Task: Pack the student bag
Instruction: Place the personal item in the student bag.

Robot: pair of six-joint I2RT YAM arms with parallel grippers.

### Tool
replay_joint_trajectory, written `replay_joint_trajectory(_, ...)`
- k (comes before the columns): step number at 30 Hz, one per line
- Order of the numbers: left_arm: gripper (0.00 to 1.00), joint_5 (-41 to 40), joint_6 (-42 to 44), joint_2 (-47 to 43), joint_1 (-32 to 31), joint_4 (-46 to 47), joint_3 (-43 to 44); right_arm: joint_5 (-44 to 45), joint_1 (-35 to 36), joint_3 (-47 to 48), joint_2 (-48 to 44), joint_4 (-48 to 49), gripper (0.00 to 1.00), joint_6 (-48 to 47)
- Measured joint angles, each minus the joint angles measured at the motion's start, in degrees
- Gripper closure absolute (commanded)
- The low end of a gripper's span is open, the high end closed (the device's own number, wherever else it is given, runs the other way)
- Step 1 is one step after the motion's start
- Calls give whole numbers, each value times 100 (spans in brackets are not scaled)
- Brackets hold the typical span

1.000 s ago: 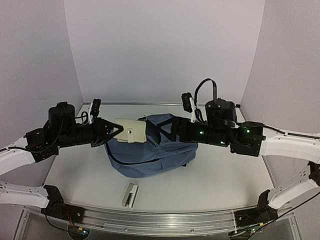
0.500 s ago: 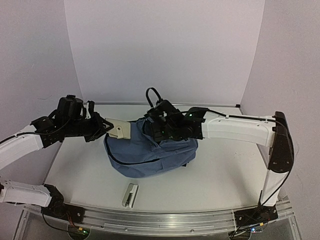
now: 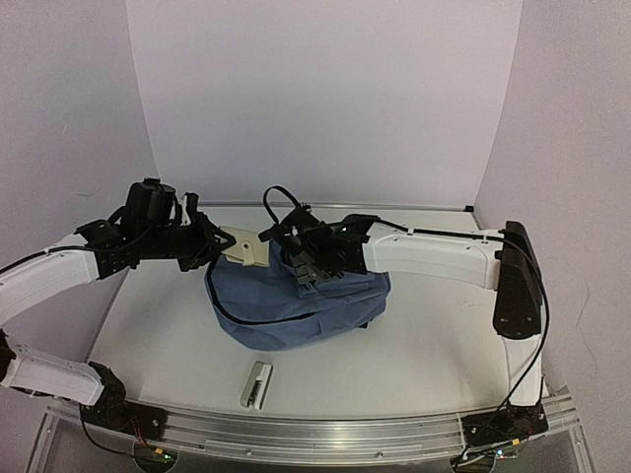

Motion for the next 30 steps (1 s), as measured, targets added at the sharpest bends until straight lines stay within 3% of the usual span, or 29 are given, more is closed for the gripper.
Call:
replay_joint_trajectory(6, 100, 167, -33, 284, 9, 160, 74, 154, 0, 119, 143, -119, 57, -56)
replay_joint_trajectory(16, 100, 340, -52, 584, 33, 360, 290, 113, -88, 186, 275, -196, 100, 9)
replay_joint_trajectory(30, 100, 634, -396, 1777, 56, 1098, 470, -1044, -541, -96, -33, 260, 100, 91)
